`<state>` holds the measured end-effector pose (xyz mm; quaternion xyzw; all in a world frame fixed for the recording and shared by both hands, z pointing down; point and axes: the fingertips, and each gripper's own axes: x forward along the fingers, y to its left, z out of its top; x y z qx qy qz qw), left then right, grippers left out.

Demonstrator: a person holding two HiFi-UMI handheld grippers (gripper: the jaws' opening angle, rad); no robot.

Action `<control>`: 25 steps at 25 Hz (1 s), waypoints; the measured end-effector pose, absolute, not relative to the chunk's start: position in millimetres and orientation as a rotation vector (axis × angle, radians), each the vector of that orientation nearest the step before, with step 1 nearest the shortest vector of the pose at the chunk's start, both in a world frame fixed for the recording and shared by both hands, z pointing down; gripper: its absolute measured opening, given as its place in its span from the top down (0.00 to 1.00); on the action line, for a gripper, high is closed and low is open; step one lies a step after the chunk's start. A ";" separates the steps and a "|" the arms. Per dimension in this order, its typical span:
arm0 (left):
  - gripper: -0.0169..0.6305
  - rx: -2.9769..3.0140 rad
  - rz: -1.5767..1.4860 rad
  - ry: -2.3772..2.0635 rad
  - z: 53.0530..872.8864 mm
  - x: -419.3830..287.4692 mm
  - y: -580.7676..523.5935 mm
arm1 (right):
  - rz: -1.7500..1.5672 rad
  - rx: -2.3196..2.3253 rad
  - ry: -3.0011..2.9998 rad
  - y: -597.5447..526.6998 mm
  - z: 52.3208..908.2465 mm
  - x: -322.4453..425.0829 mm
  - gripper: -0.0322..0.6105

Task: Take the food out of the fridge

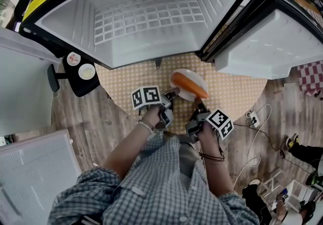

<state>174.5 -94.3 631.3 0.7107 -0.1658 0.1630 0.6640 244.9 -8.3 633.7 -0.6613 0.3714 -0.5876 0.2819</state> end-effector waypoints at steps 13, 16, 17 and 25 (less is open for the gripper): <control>0.82 1.569 0.354 -0.354 627.4 174.0 -89.2 | -1.579 -1.787 1.037 1.8 629.9 240.6 0.89; 0.79 1.548 0.342 -0.347 626.1 172.7 -89.2 | -1.579 -1.786 1.048 1.1 629.0 237.1 0.89; 0.79 1.540 0.336 -0.348 625.9 171.5 -89.0 | -1.580 -1.786 1.052 0.8 628.6 235.9 0.89; 0.78 1.539 0.330 -0.376 625.6 150.8 -87.9 | -1.579 -1.791 1.091 -2.1 623.3 229.5 0.89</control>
